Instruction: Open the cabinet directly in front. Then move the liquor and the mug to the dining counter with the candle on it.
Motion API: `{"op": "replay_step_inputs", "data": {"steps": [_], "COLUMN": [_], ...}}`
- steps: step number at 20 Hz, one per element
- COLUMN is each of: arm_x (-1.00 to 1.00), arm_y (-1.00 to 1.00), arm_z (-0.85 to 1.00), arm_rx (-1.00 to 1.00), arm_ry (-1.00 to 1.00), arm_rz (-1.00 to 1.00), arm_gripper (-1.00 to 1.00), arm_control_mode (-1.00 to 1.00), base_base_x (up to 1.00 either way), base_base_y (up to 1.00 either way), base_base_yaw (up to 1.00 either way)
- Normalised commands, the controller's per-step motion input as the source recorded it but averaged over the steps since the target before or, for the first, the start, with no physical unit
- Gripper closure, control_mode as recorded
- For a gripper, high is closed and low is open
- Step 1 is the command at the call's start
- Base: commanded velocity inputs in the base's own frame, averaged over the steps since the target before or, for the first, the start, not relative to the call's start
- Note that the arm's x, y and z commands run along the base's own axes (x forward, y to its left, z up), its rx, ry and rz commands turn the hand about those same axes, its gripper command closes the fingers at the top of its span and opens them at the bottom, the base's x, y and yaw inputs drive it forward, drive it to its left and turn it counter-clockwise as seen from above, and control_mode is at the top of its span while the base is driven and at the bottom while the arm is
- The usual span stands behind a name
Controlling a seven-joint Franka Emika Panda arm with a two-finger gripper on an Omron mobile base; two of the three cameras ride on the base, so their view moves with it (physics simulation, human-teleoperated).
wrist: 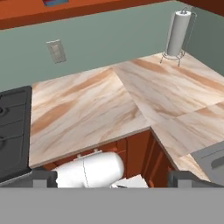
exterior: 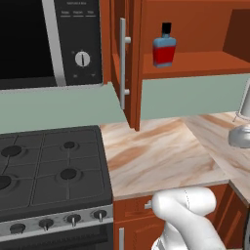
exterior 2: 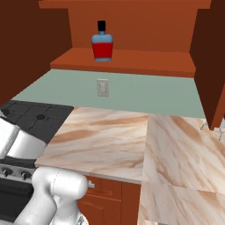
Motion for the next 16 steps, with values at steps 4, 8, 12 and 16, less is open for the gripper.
{"op": "replay_step_inputs", "data": {"steps": [4, 8, 12, 16], "arm_x": [0.01, 0.24, 0.34, 0.19], "arm_y": [-0.54, -0.41, -0.11, 0.0], "arm_z": [0.17, 0.18, 0.22, 0.36], "arm_rx": [0.0, 0.01, 0.04, 0.0], "arm_ry": [-0.02, -0.01, -0.04, -0.09], "arm_rz": [0.0, 0.0, 0.01, 0.11], "arm_gripper": [-1.0, -1.0, -1.0, -1.0], "arm_control_mode": [-1.0, -1.0, -1.0, -1.0], "base_base_x": [0.0, 0.0, 0.0, 0.0], "base_base_y": [0.0, 0.0, 0.0, 0.0], "base_base_yaw": [0.0, 0.0, 0.0, 0.0]}}
